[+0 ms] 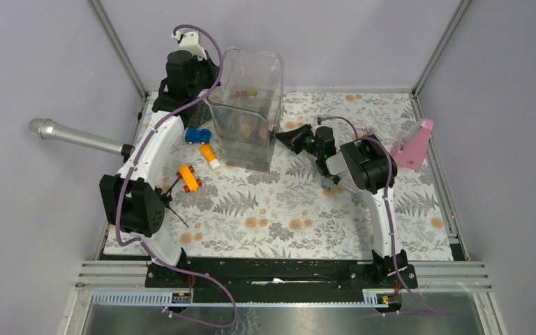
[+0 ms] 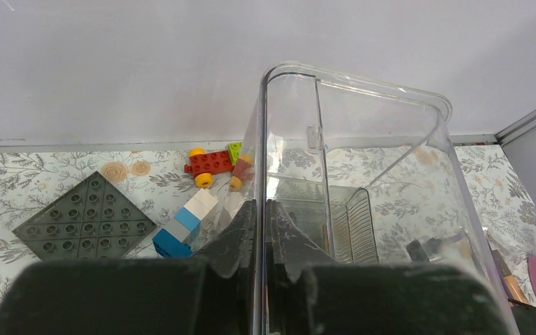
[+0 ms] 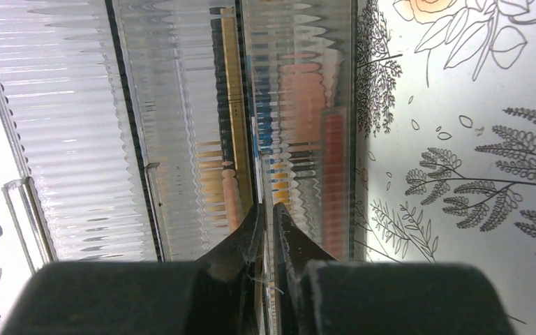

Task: Organize the makeup
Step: Open the drawer in the storage box.

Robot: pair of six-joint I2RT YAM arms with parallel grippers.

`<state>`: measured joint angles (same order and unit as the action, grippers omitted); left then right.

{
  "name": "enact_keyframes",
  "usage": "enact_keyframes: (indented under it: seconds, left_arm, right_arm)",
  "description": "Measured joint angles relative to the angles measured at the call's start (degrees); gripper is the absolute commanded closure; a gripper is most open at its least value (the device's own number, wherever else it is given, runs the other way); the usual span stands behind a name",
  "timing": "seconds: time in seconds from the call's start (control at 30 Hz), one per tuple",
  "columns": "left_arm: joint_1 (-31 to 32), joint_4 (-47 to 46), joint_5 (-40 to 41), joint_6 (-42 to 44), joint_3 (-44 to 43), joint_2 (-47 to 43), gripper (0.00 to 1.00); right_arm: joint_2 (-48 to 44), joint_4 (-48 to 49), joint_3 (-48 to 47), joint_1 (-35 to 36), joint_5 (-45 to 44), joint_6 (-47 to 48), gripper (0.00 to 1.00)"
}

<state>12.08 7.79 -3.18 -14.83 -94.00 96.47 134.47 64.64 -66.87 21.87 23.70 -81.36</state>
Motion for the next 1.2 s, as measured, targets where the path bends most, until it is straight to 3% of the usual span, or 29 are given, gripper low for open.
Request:
enact_keyframes:
  seconds: [0.13, 0.33, 0.57, 0.73, 0.87, 0.93, 1.2]
  left_arm:
    - [0.00, 0.00, -0.02, -0.02, -0.02, 0.00, 0.94]
    - [0.11, -0.07, -0.66, -0.13, -0.04, 0.02, 0.94]
    - [0.11, -0.07, -0.74, -0.17, -0.04, 0.04, 0.94]
    - [0.11, -0.07, -0.81, -0.17, -0.04, 0.04, 0.94]
    - [0.11, -0.04, -0.81, -0.17, -0.04, 0.04, 0.94]
    - [0.11, -0.04, -0.81, -0.17, -0.04, 0.04, 0.94]
    - [0.11, -0.07, -0.83, -0.17, -0.04, 0.04, 0.94]
  right_arm:
    - [-0.87, -0.48, 1.03, -0.20, -0.66, 2.32, 1.00]
    - [-9.22, -6.73, 8.55, -2.21, -4.24, 9.38, 1.00]
    - [-12.66, -5.77, 14.19, -6.67, -4.85, 10.86, 1.00]
    - [-14.86, -8.04, 15.28, -6.95, -6.03, 13.84, 0.91]
    - [-19.32, -15.34, 15.56, -6.97, -8.63, 19.43, 0.67]
    - [-22.45, -20.28, 15.65, -6.99, -11.02, 22.62, 0.60]
    - [-36.06, -34.86, 15.72, -7.37, -18.60, 34.80, 0.50]
